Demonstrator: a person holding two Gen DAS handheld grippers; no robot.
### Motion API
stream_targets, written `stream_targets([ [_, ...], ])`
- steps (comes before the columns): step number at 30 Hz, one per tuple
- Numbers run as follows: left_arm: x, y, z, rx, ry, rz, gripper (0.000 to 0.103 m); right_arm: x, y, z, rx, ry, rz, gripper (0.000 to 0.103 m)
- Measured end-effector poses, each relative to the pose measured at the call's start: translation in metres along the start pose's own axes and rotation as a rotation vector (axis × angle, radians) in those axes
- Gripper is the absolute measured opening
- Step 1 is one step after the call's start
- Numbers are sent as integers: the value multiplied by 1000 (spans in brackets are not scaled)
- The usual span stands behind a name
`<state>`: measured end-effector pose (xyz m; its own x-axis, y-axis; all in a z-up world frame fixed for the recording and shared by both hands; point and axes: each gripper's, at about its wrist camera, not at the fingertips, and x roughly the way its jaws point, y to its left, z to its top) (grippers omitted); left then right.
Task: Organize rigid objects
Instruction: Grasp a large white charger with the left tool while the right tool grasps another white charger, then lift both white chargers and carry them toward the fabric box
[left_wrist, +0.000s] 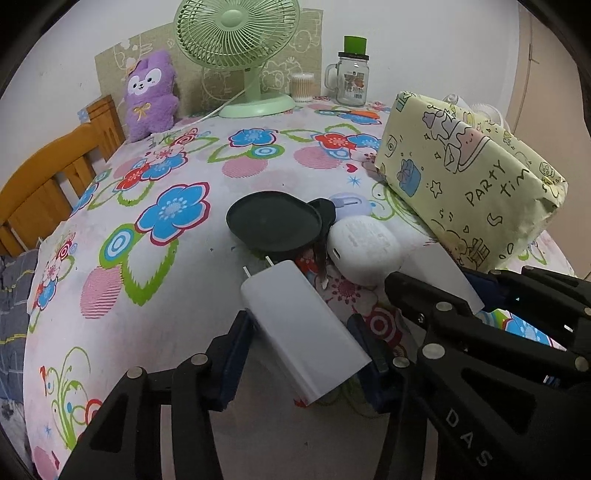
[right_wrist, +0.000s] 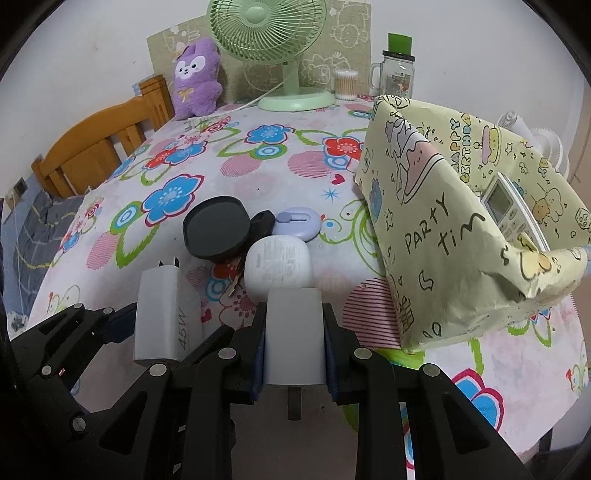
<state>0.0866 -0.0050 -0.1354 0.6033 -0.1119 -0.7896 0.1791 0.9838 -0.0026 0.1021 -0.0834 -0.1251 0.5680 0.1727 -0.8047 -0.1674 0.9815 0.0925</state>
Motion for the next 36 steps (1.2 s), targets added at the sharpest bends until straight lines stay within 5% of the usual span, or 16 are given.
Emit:
stream_targets([
  [36, -65, -14, 7, -7, -88, 24, 54, -65, 0, 5, -4, -83, -26, 29],
])
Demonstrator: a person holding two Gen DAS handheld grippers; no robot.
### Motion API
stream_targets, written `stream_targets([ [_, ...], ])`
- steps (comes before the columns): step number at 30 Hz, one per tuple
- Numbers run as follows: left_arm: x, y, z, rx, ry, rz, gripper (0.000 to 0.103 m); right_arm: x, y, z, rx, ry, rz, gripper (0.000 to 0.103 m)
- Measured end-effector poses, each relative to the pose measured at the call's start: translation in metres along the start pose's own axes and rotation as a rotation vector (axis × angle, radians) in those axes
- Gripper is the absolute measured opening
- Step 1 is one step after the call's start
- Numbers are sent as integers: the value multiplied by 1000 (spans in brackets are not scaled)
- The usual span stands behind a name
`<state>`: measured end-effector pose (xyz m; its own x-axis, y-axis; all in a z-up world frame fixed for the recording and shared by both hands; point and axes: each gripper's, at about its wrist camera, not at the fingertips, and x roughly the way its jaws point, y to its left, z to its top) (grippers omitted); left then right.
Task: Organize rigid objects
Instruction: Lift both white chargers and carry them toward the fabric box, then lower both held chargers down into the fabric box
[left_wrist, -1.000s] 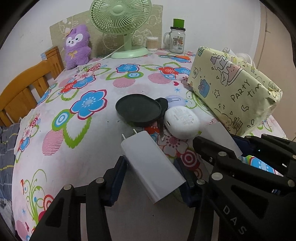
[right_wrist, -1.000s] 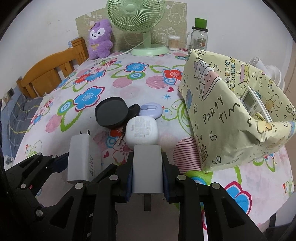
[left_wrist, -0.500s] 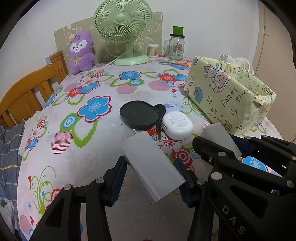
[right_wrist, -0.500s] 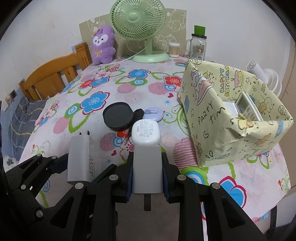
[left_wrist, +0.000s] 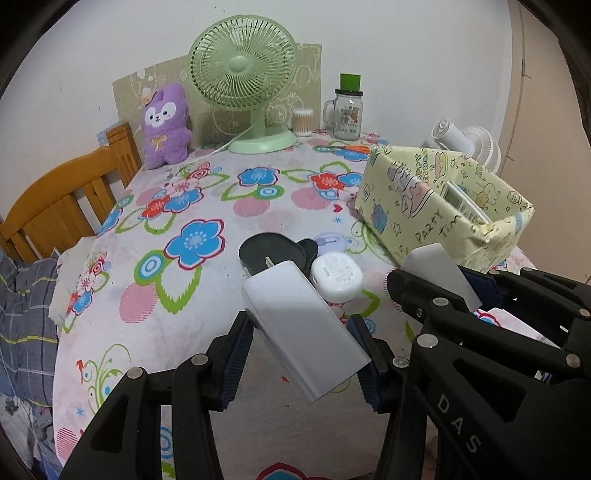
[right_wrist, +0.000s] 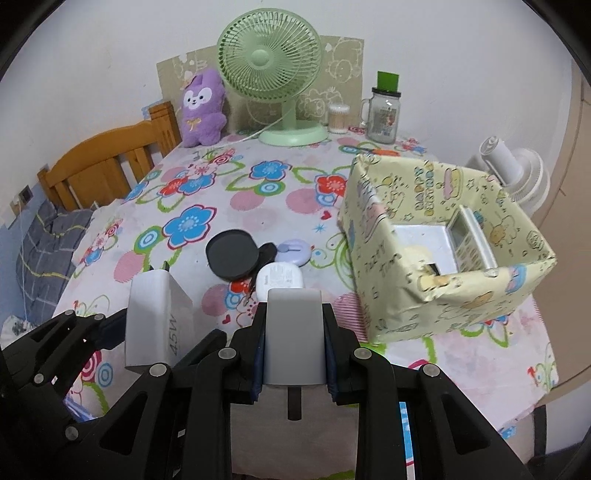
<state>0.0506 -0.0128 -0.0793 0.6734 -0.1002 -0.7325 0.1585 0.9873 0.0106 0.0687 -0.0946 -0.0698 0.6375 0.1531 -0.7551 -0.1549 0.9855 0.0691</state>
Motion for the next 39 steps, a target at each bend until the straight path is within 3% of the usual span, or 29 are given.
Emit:
stream_targets([
  [20, -29, -14, 31, 13, -49, 31, 54, -34, -15, 27, 5, -54, 15, 29],
  [39, -31, -48, 63, 51, -68, -1, 54, -46, -52, 48, 41, -82, 2, 29],
])
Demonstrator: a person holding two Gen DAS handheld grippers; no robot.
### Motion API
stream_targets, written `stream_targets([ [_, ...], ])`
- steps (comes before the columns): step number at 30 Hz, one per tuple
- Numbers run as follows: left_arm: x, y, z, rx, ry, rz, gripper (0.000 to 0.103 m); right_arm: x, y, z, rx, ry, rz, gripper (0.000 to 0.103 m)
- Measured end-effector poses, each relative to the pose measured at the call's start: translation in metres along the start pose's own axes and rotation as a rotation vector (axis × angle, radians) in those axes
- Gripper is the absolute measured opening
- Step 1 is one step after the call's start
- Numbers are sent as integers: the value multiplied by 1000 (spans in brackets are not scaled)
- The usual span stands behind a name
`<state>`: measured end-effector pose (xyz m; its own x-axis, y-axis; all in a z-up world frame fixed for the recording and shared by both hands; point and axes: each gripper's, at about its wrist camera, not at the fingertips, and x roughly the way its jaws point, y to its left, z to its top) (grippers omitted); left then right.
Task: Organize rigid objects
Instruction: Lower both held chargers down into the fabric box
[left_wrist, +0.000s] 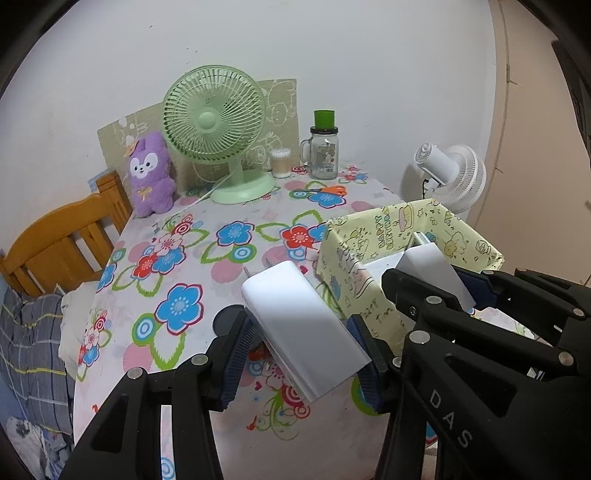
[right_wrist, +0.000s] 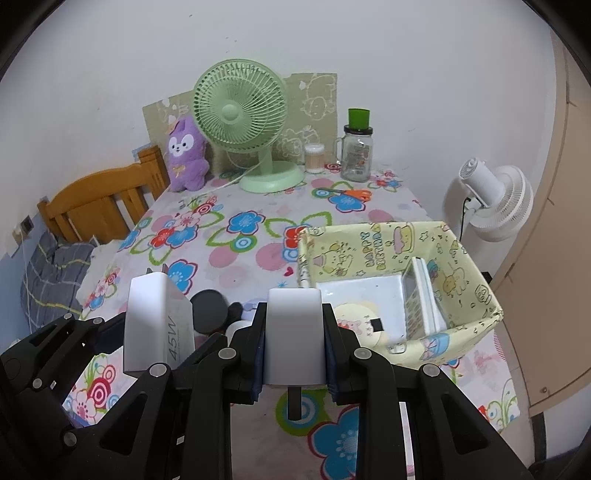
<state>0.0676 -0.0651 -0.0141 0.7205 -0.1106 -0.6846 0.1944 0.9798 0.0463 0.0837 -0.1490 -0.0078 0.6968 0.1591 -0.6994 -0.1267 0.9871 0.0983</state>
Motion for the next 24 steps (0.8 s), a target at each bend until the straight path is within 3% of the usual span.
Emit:
stream_targets([
  [24, 35, -50, 35, 76, 13, -56, 54, 14, -64, 20, 69, 4, -53, 29],
])
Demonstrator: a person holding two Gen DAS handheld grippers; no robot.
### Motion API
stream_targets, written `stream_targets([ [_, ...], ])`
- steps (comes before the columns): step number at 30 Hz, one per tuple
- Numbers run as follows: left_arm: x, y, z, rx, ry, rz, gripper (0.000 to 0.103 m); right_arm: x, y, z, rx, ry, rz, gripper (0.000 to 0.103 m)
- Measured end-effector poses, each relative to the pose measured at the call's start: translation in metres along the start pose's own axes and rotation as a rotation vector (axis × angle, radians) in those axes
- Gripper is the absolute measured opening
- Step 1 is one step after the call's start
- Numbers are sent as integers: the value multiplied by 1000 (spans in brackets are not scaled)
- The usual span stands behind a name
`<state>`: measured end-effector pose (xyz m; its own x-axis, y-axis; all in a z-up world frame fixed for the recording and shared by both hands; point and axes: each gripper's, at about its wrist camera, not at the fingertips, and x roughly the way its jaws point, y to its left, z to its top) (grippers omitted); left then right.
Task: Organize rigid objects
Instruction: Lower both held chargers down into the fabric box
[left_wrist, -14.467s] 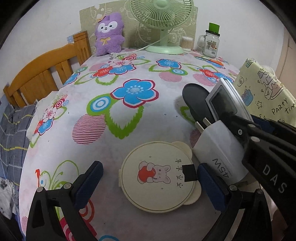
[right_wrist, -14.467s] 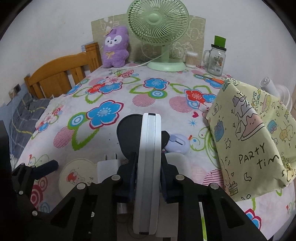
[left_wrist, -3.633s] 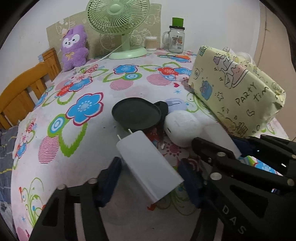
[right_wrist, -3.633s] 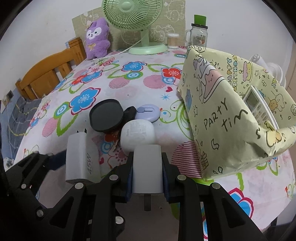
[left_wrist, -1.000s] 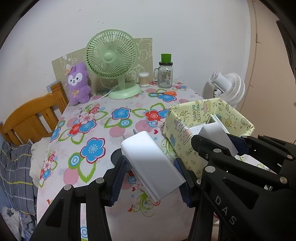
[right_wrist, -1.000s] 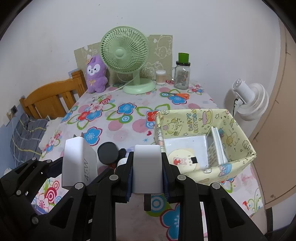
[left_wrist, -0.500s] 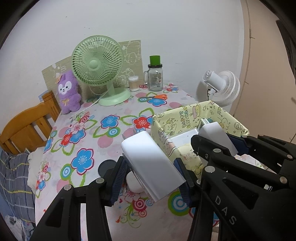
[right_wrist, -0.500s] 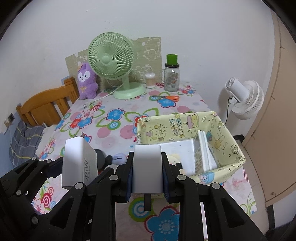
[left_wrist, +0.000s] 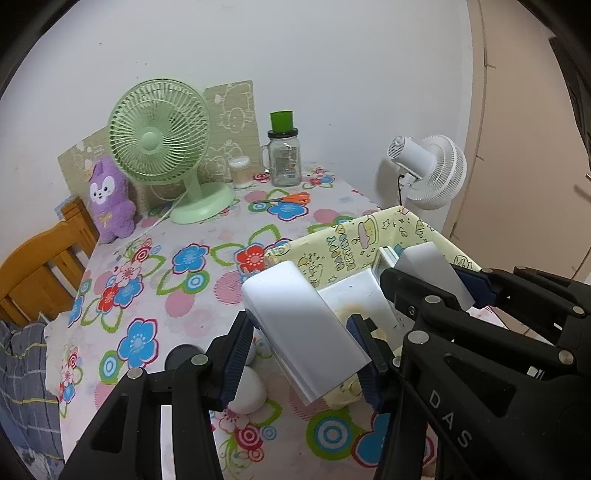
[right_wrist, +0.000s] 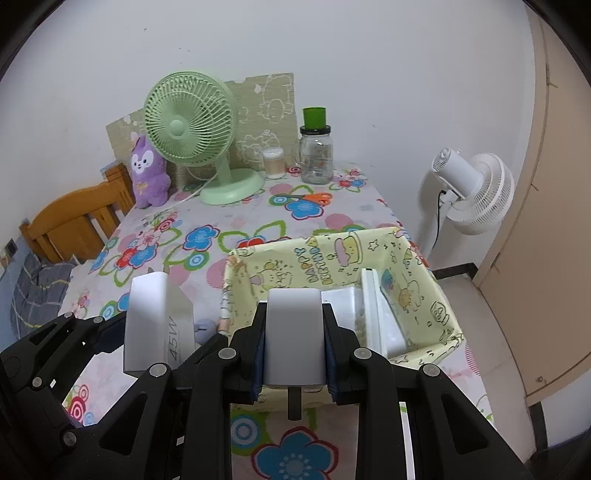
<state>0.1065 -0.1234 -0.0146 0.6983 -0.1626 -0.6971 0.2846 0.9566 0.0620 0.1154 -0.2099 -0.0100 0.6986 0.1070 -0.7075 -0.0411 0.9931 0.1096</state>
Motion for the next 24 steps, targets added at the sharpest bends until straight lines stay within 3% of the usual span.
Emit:
stream_targets([
  [24, 57, -24, 28, 23, 57, -46, 54, 45, -45, 20, 35, 40, -26, 29],
])
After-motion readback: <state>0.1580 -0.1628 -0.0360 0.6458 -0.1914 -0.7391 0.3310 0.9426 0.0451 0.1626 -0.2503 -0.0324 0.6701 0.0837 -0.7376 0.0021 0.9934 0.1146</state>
